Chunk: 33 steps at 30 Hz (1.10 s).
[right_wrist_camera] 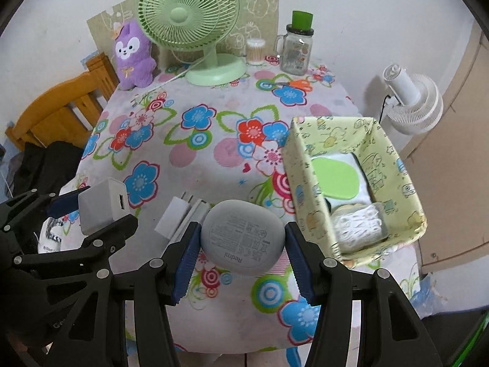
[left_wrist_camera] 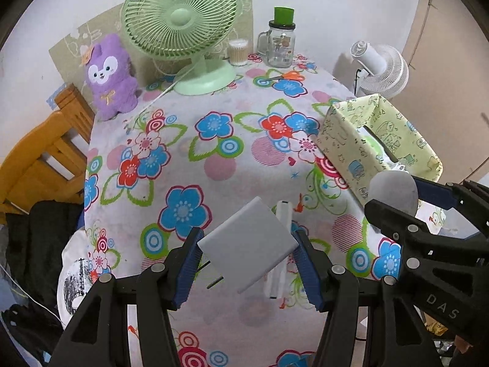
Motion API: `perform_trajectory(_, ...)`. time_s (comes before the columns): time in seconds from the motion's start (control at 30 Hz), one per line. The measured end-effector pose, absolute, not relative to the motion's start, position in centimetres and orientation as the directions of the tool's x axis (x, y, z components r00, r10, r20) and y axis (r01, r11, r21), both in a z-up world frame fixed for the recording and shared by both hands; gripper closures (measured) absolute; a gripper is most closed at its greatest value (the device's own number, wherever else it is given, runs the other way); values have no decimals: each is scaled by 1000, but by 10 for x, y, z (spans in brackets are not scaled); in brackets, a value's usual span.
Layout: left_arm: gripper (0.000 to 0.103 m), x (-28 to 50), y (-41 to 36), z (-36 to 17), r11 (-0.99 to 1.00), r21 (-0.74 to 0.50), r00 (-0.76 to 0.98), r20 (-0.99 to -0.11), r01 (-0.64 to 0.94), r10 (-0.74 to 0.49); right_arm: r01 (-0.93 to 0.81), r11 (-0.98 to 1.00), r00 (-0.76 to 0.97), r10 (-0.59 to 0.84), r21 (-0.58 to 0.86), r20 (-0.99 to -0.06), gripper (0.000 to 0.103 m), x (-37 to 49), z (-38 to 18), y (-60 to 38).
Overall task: Organize rigid objects
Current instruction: 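Carry the charger plug with left while right carries the earbud case to the basket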
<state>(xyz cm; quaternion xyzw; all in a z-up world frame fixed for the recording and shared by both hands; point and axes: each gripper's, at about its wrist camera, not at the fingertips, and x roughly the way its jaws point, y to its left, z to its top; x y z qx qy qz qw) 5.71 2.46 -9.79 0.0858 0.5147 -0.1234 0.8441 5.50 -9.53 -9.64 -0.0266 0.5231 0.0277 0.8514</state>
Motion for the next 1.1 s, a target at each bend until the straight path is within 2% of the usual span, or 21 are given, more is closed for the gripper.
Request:
perform_trajectory(0.63,42,76,-57,-87,967,-13,445,-886,254,-129,-121,992,439,31,-25,-898,45,86,-78,-178)
perform_trajectory(1.1,42,98,-102,-91,972,-12,455,-882,234,-121,-131,991,429,32,-27,-903,45,112,-86,-225)
